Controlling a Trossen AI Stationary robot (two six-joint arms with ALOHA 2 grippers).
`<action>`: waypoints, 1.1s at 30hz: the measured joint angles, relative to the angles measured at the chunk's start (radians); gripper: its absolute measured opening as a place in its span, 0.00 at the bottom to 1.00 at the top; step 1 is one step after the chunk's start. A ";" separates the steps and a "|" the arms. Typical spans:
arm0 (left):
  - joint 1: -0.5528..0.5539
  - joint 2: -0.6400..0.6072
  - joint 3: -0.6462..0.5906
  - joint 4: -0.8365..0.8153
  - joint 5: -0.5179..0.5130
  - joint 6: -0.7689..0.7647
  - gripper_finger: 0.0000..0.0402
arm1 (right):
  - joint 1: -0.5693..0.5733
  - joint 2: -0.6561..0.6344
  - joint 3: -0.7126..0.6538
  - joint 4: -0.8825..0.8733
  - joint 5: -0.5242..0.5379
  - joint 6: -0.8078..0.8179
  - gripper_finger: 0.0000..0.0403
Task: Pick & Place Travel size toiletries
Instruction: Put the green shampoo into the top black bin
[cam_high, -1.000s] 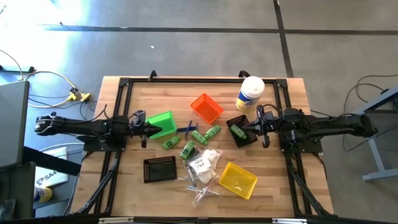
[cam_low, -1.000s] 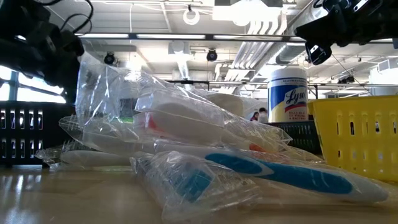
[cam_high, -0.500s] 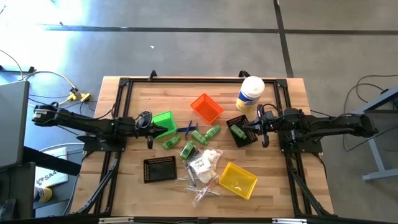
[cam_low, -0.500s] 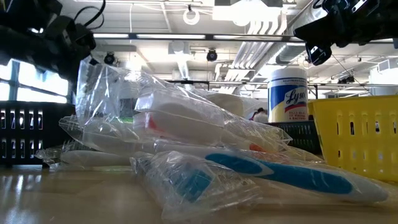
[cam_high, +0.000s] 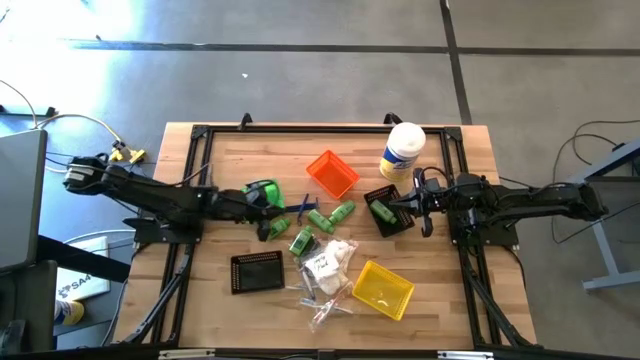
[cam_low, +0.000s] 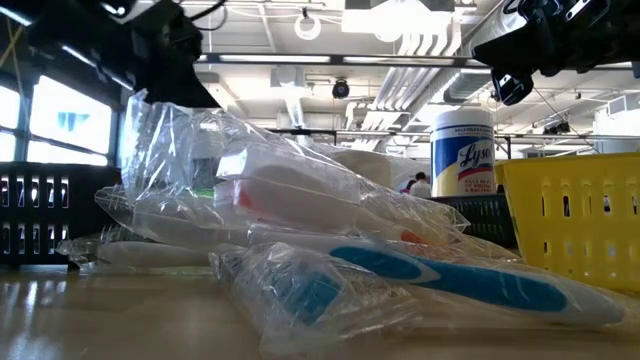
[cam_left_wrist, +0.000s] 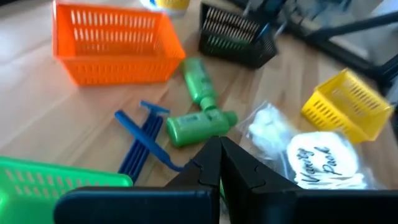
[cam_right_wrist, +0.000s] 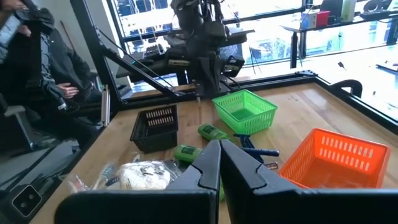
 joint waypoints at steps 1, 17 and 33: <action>0.000 0.027 0.031 -0.037 0.001 -0.015 0.00 | 0.000 0.000 0.000 0.000 0.000 0.000 0.01; 0.000 0.283 0.334 -0.444 0.152 -0.370 0.00 | 0.000 0.001 0.000 -0.008 0.000 -0.011 0.01; 0.002 0.295 0.333 -0.462 0.241 -0.407 0.24 | 0.000 0.001 0.000 -0.008 0.000 -0.079 0.01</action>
